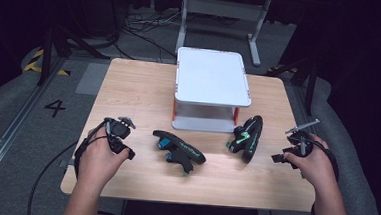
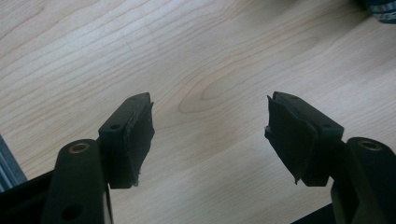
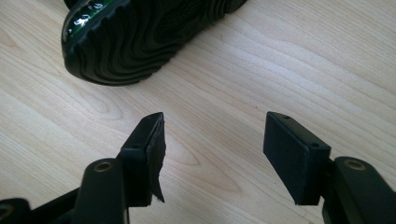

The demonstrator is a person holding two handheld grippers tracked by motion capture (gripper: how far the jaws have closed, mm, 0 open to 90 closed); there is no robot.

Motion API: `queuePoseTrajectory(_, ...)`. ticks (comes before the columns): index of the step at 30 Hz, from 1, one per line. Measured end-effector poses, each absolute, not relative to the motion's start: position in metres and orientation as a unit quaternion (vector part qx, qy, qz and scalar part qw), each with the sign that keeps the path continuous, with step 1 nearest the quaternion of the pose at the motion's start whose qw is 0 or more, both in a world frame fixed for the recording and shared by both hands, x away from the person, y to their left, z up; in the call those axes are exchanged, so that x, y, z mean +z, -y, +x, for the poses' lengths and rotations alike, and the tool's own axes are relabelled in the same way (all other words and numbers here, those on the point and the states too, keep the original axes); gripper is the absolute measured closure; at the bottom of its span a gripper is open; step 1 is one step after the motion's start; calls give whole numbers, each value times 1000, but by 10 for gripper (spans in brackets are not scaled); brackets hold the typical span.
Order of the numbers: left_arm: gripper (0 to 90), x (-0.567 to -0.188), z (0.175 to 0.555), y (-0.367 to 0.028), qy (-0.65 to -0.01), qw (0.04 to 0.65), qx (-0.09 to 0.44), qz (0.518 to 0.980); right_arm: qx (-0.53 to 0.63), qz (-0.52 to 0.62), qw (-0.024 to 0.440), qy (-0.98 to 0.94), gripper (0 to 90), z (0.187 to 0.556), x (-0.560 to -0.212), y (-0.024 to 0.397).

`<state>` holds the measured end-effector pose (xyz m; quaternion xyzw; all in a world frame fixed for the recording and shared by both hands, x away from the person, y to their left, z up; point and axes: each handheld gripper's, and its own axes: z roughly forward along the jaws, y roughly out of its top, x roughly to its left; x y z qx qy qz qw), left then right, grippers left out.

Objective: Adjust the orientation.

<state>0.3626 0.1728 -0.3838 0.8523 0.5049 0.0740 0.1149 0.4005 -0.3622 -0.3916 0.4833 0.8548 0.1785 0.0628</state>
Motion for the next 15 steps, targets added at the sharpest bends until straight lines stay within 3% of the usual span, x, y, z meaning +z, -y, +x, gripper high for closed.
queuePoseTrajectory(15, 306, -384, 363, -171, -495, 115, 81, 857, 183, 481, 56, -855, 377, 404, -398, 363)
